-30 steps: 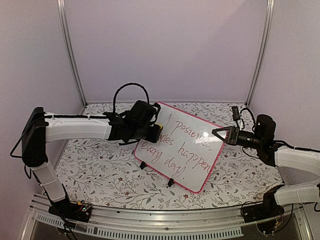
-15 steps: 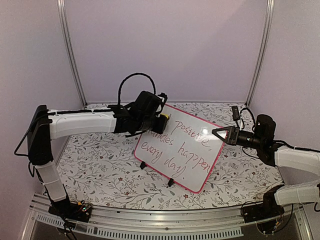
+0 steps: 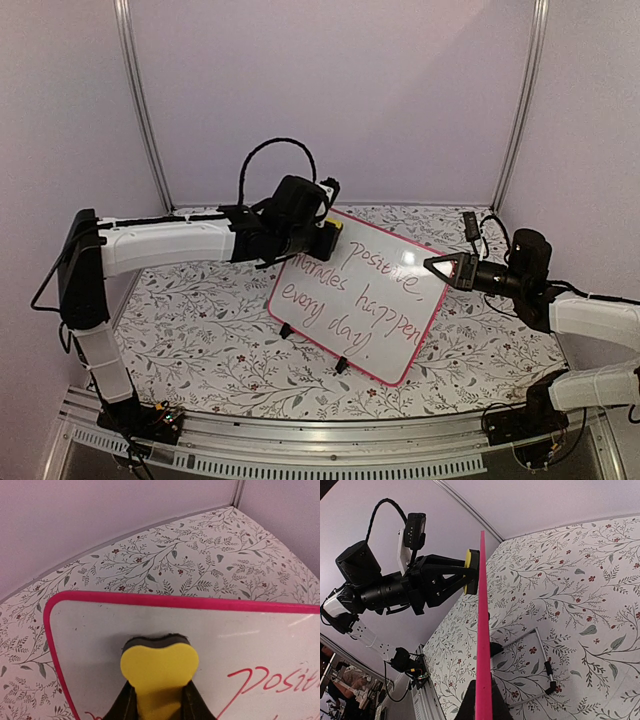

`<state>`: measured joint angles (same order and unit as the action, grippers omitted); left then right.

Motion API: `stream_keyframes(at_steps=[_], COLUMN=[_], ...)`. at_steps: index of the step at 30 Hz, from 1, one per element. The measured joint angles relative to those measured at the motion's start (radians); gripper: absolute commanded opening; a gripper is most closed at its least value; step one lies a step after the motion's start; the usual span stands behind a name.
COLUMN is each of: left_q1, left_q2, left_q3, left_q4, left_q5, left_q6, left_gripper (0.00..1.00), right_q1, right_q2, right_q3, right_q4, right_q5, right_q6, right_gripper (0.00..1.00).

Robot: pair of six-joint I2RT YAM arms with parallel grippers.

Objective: Erase the whiteboard

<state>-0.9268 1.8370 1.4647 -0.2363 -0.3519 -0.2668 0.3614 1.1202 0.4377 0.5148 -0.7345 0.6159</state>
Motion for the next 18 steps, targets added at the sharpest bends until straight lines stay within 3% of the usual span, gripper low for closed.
stream_keyframes(at_steps=[10,18], left_q1=[0.0,-0.001], left_q2=[0.011,-0.024], left_q3=[0.01,-0.125], left_q4=[0.02,0.102], left_q5=[0.003,0.009], left_q6=[0.0,-0.054], left_gripper=[0.0,0.0], right_q1=[0.002,0.002], right_q2=[0.0,0.003], right_q3=[0.0,0.0], right_q4=[0.002,-0.005], right_q5=[0.001,0.011], right_q6=[-0.001,0.018], right_gripper=[0.0,0.0])
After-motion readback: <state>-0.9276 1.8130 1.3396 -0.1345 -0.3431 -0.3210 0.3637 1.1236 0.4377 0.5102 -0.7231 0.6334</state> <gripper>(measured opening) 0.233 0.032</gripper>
